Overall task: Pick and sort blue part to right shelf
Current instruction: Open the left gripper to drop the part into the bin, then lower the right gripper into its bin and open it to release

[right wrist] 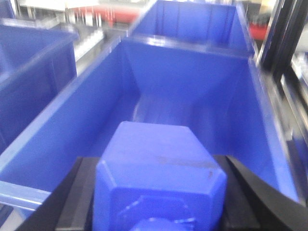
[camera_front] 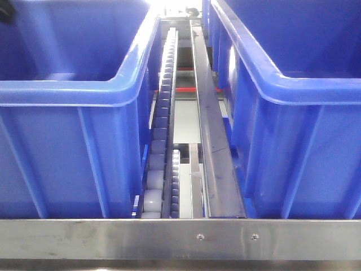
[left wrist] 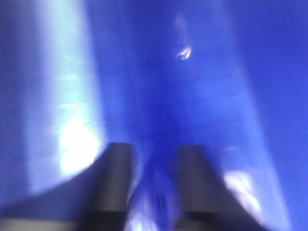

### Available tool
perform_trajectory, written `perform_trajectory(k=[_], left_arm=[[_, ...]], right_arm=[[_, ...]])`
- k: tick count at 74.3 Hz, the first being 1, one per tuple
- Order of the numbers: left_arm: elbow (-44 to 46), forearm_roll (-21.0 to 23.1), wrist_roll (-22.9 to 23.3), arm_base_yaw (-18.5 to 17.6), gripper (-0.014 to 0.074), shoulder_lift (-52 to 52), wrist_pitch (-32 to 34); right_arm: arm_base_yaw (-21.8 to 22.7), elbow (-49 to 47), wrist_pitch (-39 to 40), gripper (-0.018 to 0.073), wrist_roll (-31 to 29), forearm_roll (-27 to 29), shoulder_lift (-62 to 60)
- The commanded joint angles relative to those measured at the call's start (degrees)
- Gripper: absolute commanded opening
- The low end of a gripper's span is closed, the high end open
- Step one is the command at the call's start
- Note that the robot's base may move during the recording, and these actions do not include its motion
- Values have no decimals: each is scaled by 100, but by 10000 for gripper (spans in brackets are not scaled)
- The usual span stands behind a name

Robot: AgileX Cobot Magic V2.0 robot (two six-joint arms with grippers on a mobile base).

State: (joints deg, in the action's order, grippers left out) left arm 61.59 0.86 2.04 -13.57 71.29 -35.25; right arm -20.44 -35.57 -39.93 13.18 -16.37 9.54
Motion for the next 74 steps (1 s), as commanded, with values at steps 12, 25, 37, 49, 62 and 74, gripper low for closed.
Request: perform_trajectory(k=[12, 25, 37, 49, 62, 74], left_arm=[[-955, 20, 23, 22, 124, -1745, 704], [-1833, 5, 23, 22, 124, -3030, 1137], [-2434, -10, 23, 22, 124, -4067, 1217], [-2815, -10, 23, 22, 124, -4983, 1163], [-2905, -10, 23, 22, 124, -5818, 944], [-2905, -10, 23, 22, 124, -6206, 789]], right_arm=[[5, -1043, 88, 336, 578, -134, 1799], [5, -1925, -289, 319, 641, 164, 3228], [17, -2749, -859, 319, 641, 111, 4499], [224, -3317, -1089, 319, 641, 137, 5529], [991, -3691, -1074, 319, -81, 664, 6466], [1555, -3769, -448, 319, -970, 1442, 7275]])
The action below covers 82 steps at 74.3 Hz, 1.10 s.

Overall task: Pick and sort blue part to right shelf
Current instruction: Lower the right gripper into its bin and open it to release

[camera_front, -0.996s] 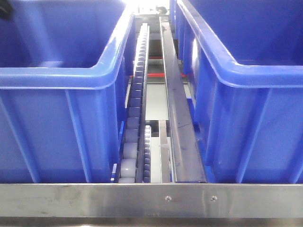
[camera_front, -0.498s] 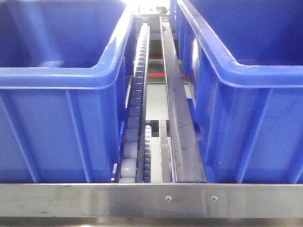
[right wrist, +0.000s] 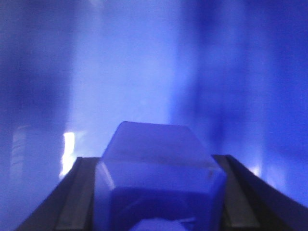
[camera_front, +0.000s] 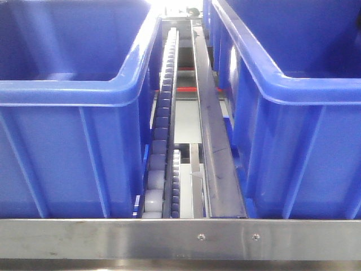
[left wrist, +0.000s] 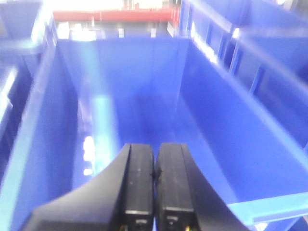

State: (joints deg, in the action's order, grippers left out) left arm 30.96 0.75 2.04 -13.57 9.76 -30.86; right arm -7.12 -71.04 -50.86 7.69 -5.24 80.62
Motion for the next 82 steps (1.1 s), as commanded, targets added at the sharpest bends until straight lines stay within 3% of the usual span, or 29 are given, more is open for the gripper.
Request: perform_trajectory(k=[1, 18, 32, 38, 45, 47, 68, 82], left_arm=[[158, 0, 23, 22, 124, -63, 340], [158, 33, 23, 22, 124, -88, 290], [158, 33, 23, 22, 124, -88, 298], [158, 33, 23, 22, 124, -88, 298], [158, 33, 23, 22, 124, -88, 298], [158, 33, 23, 22, 124, -88, 298], [158, 33, 23, 22, 124, -88, 298], [158, 33, 23, 22, 124, -88, 298]], right_arm=[[250, -223, 713, 319, -457, 380, 240], [350, -223, 1507, 319, -516, 320, 1314], [350, -223, 1613, 337, -516, 320, 1707], [350, -223, 1650, 427, -516, 320, 1721], [350, -223, 1644, 623, -516, 247, 1721], [350, -223, 1628, 642, -516, 228, 1721], [350, -223, 1520, 592, -516, 91, 896], [344, 7, 1315, 261, -516, 96, -292]])
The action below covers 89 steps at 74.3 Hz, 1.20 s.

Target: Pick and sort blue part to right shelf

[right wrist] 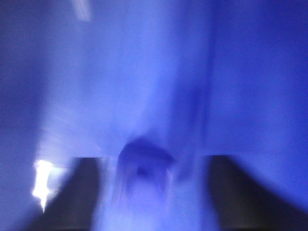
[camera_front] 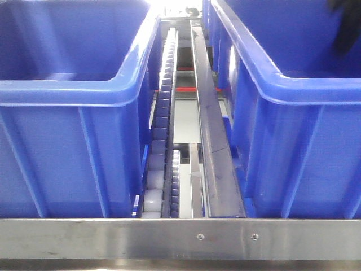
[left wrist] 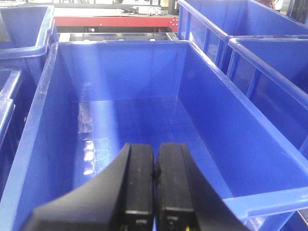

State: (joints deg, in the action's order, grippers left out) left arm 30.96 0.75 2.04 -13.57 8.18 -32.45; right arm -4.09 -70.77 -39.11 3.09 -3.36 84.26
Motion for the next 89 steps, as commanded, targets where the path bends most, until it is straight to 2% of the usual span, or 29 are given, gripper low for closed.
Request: perform_trajectory(k=[1, 6, 12, 33, 44, 68, 89], left_arm=[[158, 33, 23, 22, 124, 71, 457], [158, 33, 23, 22, 124, 71, 457], [158, 33, 23, 22, 124, 71, 457], [158, 33, 23, 22, 124, 71, 461], [158, 33, 23, 22, 124, 71, 461], [158, 33, 23, 22, 124, 71, 461], [158, 33, 23, 22, 124, 71, 461]], right_arm=[[40, 63, 140, 236, -56, -91, -744], [40, 405, 175, 131, -56, -77, -1187], [36, 939, 292, 65, -56, -36, -1736], [36, 3136, 1067, 57, -56, -34, -3976], [36, 3927, 1174, 57, -56, -34, -5341], [36, 4271, 1292, 57, -56, 14, -7549], [36, 4271, 1639, 57, -56, -4, -7899]])
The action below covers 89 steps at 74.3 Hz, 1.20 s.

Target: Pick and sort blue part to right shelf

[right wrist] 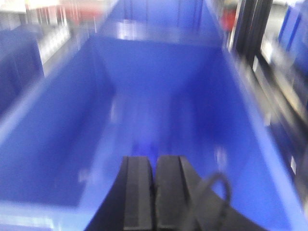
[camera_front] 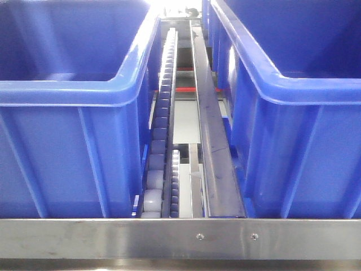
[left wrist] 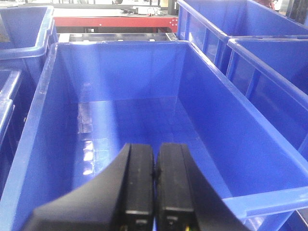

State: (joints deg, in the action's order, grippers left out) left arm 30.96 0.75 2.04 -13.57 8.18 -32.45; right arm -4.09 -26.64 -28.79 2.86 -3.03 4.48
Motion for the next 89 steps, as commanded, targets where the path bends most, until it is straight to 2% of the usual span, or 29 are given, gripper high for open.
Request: perform_trajectory(k=[1, 25, 30, 37, 43, 49, 56, 79, 89], left_arm=[[158, 33, 23, 22, 124, 71, 461], [156, 33, 23, 22, 124, 71, 446], [123, -130, 23, 121, 124, 15, 693], [-155, -147, 23, 494, 124, -165, 1243], [-622, 147, 23, 975, 124, -380, 1577], [-1186, 214, 23, 1403, 124, -655, 1909], [-1866, 229, 23, 1679, 124, -965, 2229], [-3292, 204, 23, 1650, 124, -974, 3588], [-3262, 204, 23, 1650, 124, -970, 3471]], right_arm=[[36, -142, 602, 57, -33, -37, 79], [36, -142, 602, 57, -33, -37, 79], [36, -142, 602, 57, -33, -37, 79], [36, -142, 602, 57, -33, -37, 79], [36, -142, 602, 57, -33, -37, 79], [36, -142, 602, 57, -33, -37, 79], [36, -142, 602, 57, -33, -37, 79], [36, -142, 601, 57, -33, -32, 79], [36, -142, 601, 57, -33, -32, 79]])
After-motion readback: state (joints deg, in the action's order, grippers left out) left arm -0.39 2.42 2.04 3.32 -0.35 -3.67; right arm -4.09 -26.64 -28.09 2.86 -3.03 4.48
